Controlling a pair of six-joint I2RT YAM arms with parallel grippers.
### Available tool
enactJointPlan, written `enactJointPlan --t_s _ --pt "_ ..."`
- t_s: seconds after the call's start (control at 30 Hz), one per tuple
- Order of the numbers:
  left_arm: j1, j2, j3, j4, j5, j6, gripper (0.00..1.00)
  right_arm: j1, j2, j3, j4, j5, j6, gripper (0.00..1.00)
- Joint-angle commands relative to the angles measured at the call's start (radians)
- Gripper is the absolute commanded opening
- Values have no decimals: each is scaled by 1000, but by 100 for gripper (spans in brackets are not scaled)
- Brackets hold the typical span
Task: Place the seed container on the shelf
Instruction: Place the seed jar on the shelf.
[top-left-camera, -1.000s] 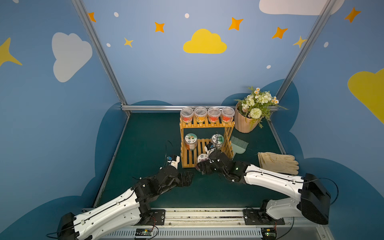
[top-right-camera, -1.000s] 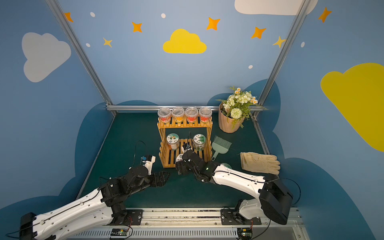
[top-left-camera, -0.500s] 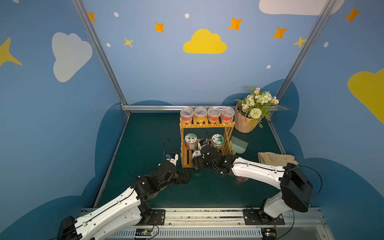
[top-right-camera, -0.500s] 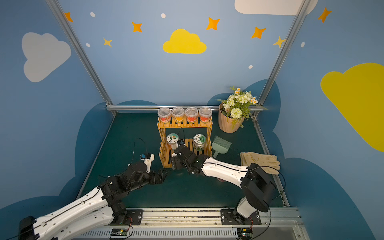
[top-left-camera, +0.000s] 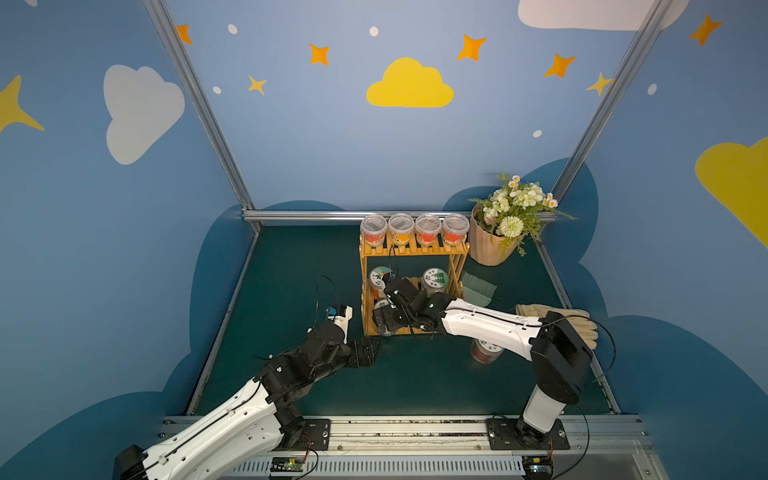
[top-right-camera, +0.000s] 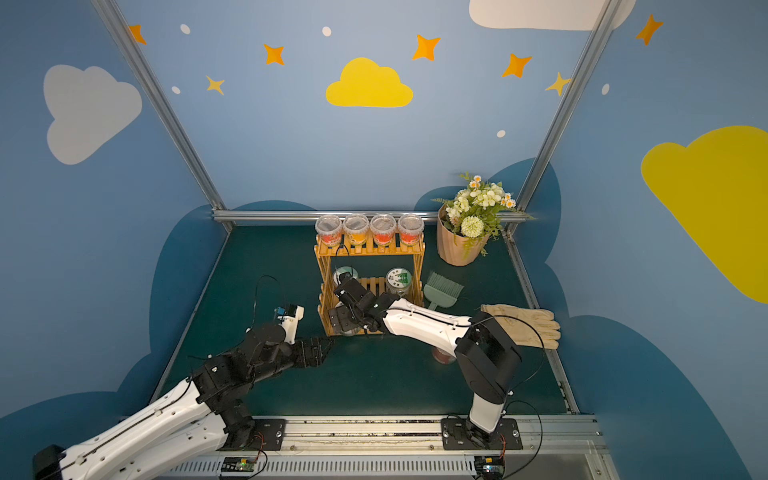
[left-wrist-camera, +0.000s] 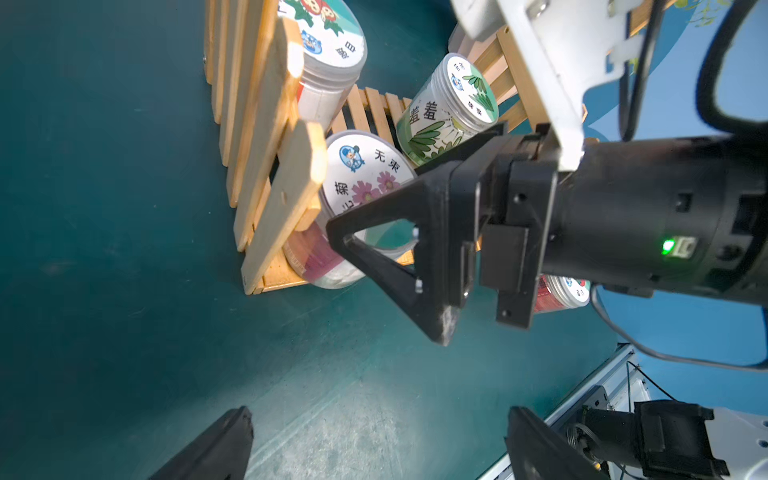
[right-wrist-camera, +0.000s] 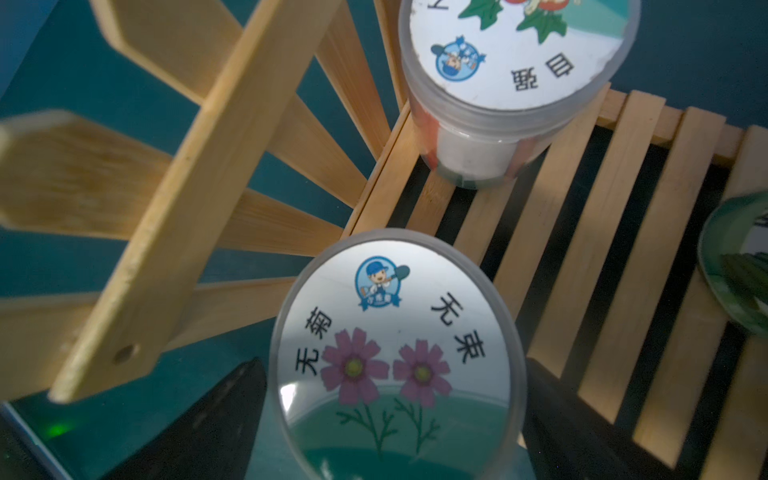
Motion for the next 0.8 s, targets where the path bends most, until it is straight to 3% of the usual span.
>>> enactJointPlan --t_s 0.0,0.37,0.5,0.77 --pt "8 -32 -6 -43 3 12 100 0 -62 -12 -37 -23 -52 98" --pt "10 -25 -11 -35 66 30 100 -7 -171 -178 78 -89 -163 98" --pt "11 -15 -8 -35 65 29 100 -7 -153 -181 103 -113 -155 90" --pt "10 -35 21 -133 -30 -2 100 -14 -110 -172 166 -24 -61 79"
